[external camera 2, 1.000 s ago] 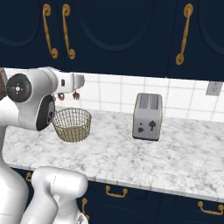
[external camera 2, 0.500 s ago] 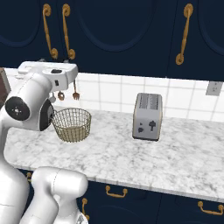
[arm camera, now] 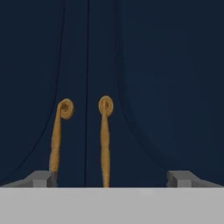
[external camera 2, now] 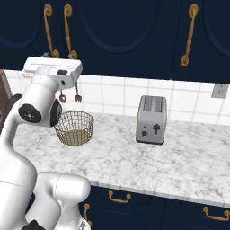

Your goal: Open the cabinet, pick up the bread from the cabinet and place it in the basket. Then move the basket to the dining counter.

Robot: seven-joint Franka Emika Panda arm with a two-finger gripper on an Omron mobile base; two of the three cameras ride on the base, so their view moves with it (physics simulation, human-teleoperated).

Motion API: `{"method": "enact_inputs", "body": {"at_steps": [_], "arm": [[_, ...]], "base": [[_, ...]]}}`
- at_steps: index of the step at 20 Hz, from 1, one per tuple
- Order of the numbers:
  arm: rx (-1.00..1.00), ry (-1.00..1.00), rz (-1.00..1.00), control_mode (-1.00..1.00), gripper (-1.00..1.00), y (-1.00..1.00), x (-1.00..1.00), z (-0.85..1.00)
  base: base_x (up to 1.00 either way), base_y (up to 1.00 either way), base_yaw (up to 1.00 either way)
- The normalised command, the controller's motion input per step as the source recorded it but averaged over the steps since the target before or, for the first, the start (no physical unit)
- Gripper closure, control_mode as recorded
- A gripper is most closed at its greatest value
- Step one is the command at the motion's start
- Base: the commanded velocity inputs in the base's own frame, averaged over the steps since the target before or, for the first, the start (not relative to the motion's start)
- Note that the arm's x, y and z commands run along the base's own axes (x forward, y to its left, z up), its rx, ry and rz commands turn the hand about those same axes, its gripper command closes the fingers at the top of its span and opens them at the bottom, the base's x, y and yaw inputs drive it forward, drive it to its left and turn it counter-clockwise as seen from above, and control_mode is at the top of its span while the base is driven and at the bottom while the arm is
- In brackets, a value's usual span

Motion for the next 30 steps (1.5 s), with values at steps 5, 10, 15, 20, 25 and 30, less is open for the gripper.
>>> {"method": "enact_inputs", "body": {"at_steps": [5,10,15,20,25,30], "arm": [[0.00,-0.01,-0.01,-1.00,-1.00,0.23,0.42,0.19],[0.00,0.00,-0.04,-1.00,-1.00,0.23,0.61,0.09],[0.00,0.00,-0.05,-1.00,-1.00,0.00,0.72,0.00],[0.00,0.00,-0.02,-1.00,-1.00,0.00,0.54,0.01],[0.00,0.00,0.00,-1.00,-1.00,0.00,0.41,0.00],[0.00,0.00,0.00,-1.00,1.00,0.01,0.17,0.00]], "base": [[0.00,0.00,0.00],[0.00,0.00,0.00],[0.00,0.00,0.00],[0.00,0.00,0.00],[0.00,0.00,0.00],[0.00,0.00,0.00]]}}
